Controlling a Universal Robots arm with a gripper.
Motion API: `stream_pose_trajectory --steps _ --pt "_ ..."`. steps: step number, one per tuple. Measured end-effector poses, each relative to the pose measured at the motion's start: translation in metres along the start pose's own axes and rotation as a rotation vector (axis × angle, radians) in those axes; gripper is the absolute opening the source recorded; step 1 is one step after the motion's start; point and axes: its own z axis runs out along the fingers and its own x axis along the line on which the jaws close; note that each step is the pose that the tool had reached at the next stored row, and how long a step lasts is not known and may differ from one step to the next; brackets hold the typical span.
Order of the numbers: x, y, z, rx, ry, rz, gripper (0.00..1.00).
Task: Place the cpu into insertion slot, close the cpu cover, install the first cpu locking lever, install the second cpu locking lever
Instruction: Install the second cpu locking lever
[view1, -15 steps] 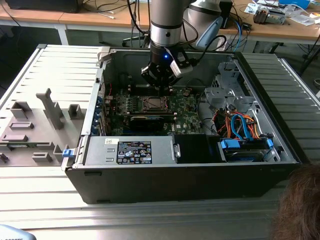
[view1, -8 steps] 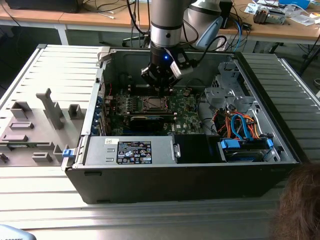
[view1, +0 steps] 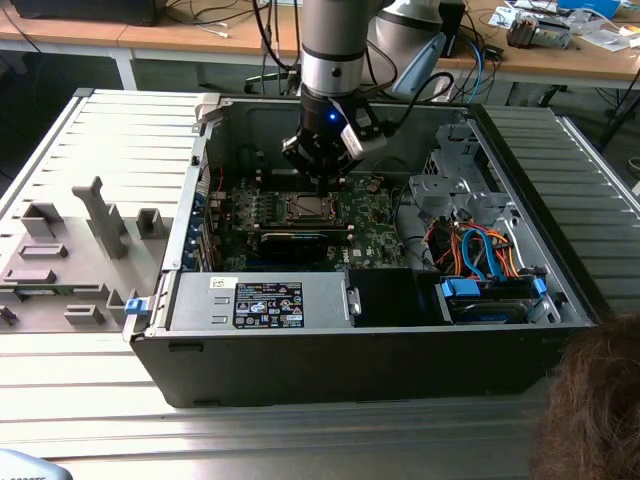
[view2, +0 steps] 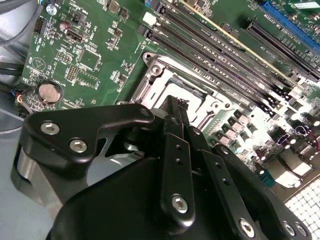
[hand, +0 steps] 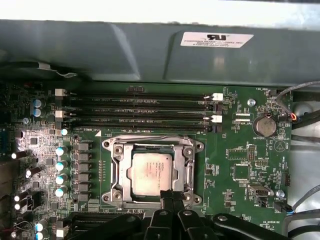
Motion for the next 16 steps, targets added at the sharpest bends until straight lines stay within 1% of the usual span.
stream_pose_trajectory --steps 11,16 --pt "0.0002 -0.0052 0.0002 0.0 -0.0001 0.0 0.11" --pt "0.0003 -0.009 0.0004 0.0 -0.0001 0.0 0.11"
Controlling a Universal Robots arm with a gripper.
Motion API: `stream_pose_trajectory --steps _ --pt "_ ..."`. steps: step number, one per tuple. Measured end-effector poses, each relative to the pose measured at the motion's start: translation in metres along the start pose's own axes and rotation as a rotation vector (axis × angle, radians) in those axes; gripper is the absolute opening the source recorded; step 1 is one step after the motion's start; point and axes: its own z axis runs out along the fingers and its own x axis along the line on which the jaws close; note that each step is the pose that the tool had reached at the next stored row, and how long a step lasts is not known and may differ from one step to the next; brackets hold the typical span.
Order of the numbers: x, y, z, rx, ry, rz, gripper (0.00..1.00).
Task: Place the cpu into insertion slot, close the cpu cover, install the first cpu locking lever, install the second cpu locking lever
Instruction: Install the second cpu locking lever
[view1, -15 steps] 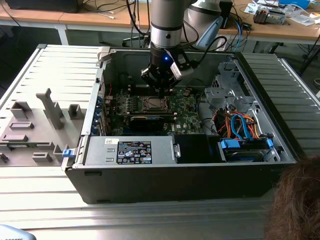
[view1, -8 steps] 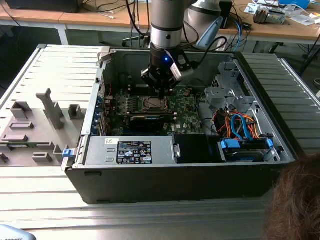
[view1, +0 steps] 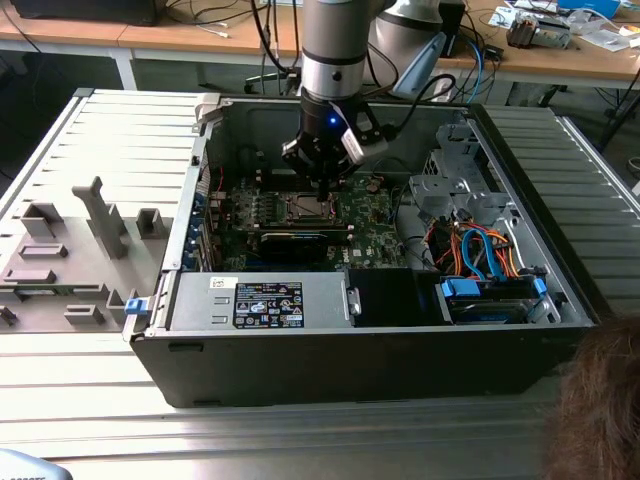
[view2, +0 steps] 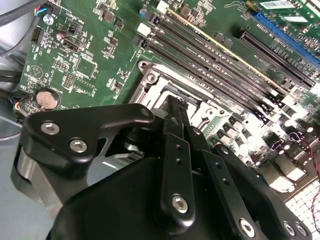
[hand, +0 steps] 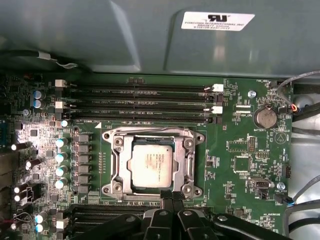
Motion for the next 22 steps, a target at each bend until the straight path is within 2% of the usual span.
stream_pose_trajectory --steps 22 --pt "0.0005 -0.0146 0.0006 0.0 0.0 0.0 0.11"
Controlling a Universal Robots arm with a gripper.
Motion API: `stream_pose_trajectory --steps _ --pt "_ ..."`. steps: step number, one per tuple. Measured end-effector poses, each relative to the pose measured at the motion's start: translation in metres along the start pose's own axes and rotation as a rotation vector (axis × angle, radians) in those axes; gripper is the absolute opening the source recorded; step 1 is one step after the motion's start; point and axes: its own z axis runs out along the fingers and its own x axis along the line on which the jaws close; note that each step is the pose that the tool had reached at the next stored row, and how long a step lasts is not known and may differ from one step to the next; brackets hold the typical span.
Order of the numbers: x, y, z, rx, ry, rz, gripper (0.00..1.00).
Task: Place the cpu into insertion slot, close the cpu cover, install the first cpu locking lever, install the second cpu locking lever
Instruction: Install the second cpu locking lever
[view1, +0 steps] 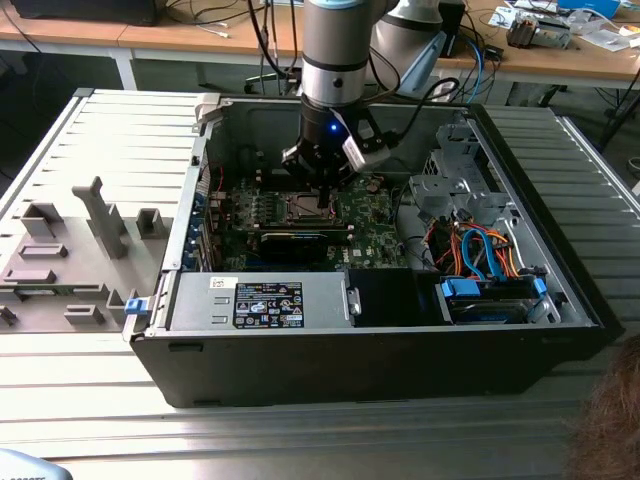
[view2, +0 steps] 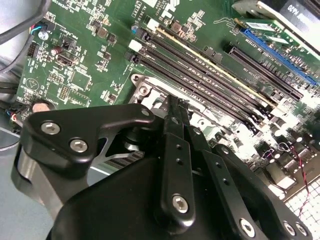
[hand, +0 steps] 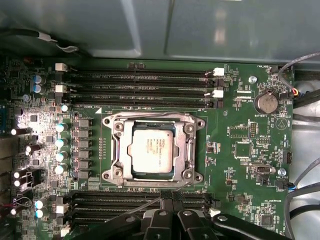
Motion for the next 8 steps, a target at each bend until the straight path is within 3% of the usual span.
stream_pose_trajectory --steps 8 --pt "0.0001 -0.0033 0.0001 0.0001 0.0 0.0 0.11"
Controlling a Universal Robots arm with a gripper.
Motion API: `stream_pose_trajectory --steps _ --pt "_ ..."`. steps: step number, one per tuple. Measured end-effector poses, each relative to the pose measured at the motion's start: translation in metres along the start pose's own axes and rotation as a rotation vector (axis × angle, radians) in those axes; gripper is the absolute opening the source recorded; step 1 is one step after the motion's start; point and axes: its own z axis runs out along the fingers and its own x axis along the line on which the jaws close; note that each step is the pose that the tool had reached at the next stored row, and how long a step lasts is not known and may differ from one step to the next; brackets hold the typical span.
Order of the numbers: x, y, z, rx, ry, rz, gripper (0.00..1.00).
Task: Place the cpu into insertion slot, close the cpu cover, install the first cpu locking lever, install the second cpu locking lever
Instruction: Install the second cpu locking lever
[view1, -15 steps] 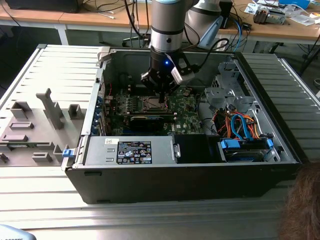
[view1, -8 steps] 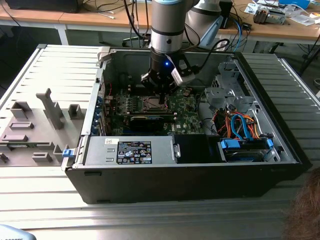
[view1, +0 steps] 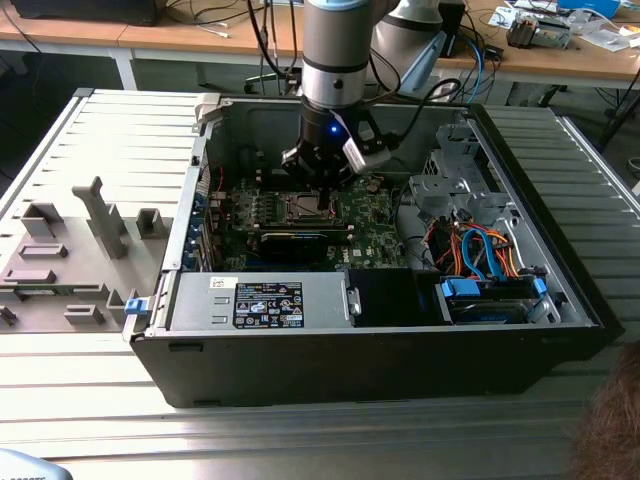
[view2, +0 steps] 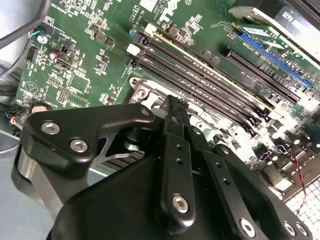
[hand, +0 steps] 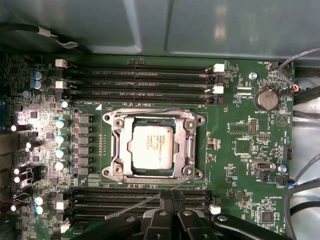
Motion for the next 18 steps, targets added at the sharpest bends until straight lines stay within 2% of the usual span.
stream_pose_trajectory --steps 18 --pt "0.0002 -0.0057 0.0003 0.0 -0.0001 0.0 0.11"
